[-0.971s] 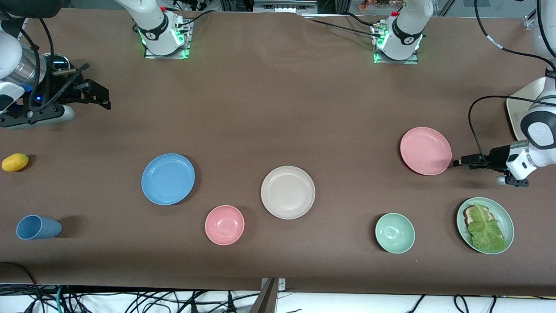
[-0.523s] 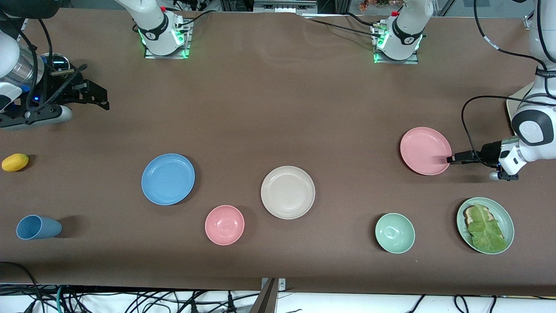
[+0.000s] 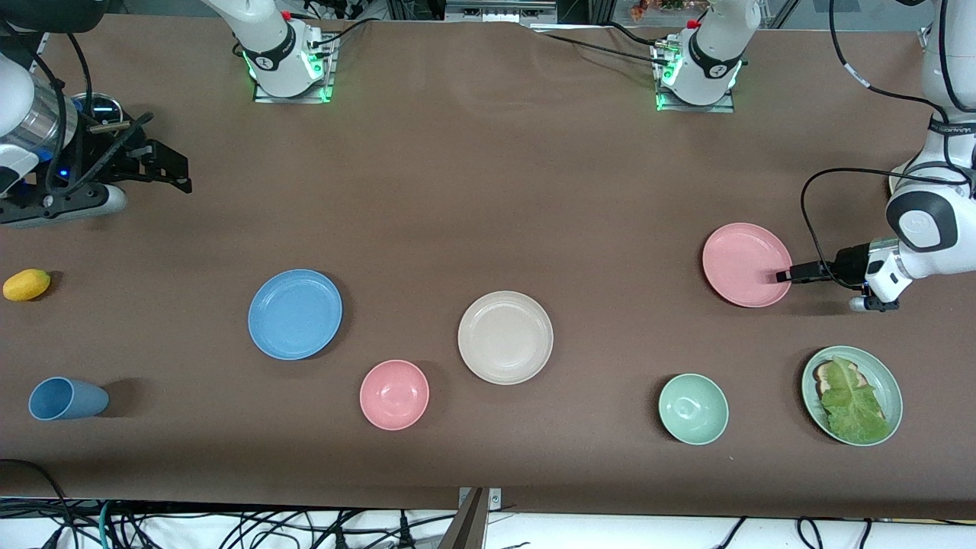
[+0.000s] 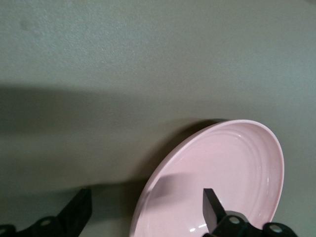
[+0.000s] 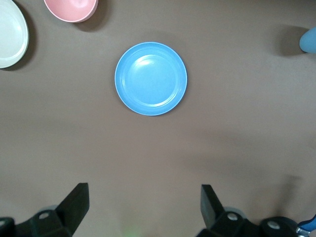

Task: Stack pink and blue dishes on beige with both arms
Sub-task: 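Close the left gripper on the pink plate's rim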

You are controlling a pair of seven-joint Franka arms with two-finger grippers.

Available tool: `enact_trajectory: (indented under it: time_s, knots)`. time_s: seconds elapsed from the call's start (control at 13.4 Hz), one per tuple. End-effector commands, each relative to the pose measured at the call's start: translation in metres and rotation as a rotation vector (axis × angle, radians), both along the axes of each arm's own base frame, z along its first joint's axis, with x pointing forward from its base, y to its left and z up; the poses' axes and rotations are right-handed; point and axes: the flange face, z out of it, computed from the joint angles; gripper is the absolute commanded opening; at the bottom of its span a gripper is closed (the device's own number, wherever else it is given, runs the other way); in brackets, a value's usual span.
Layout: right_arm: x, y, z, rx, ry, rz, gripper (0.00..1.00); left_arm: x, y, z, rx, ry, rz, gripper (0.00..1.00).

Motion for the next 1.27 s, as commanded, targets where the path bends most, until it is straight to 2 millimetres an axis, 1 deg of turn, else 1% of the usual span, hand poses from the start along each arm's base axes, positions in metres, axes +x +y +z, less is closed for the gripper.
enact_trajectory:
  time_s: [0.0,0.07,0.22,0.3,0.6,0.67,0.75,1.05,1.12,1.2]
  knots:
    - [0.002,-0.005,0.005,0.007,-0.008,-0.005,1.00,-0.007,-0.002,0.006,-0.016,-0.032,0.010,0.53]
    - [0.002,-0.007,0.005,0.008,-0.008,-0.010,1.00,-0.007,-0.002,0.007,-0.017,-0.032,0.010,0.30]
    - [0.002,-0.007,0.005,0.011,-0.006,-0.013,1.00,-0.006,-0.002,0.011,-0.018,-0.035,0.008,0.02]
    - [0.002,-0.006,0.005,0.012,-0.004,-0.012,1.00,-0.006,-0.002,0.012,-0.020,-0.035,0.007,0.00]
    - [0.001,-0.008,0.005,0.013,-0.001,-0.015,1.00,-0.006,-0.003,0.014,-0.021,-0.035,0.007,0.00]
    - [0.001,-0.008,0.005,0.013,-0.001,-0.015,1.00,-0.006,-0.003,0.016,-0.022,-0.036,0.008,0.00]
    - [0.001,-0.006,0.005,0.014,-0.003,-0.012,1.00,-0.004,-0.003,0.022,-0.026,-0.037,0.009,0.00]
    - [0.001,-0.006,0.005,0.014,-0.001,-0.011,1.00,0.007,-0.011,0.078,-0.005,-0.076,-0.005,0.00]
    - [0.001,-0.006,0.005,0.014,-0.003,-0.012,1.00,0.011,-0.015,0.090,0.005,-0.080,-0.017,0.00]
    - [0.002,-0.008,0.005,0.014,-0.003,-0.015,1.00,0.014,-0.024,0.101,0.020,-0.083,-0.027,0.00]
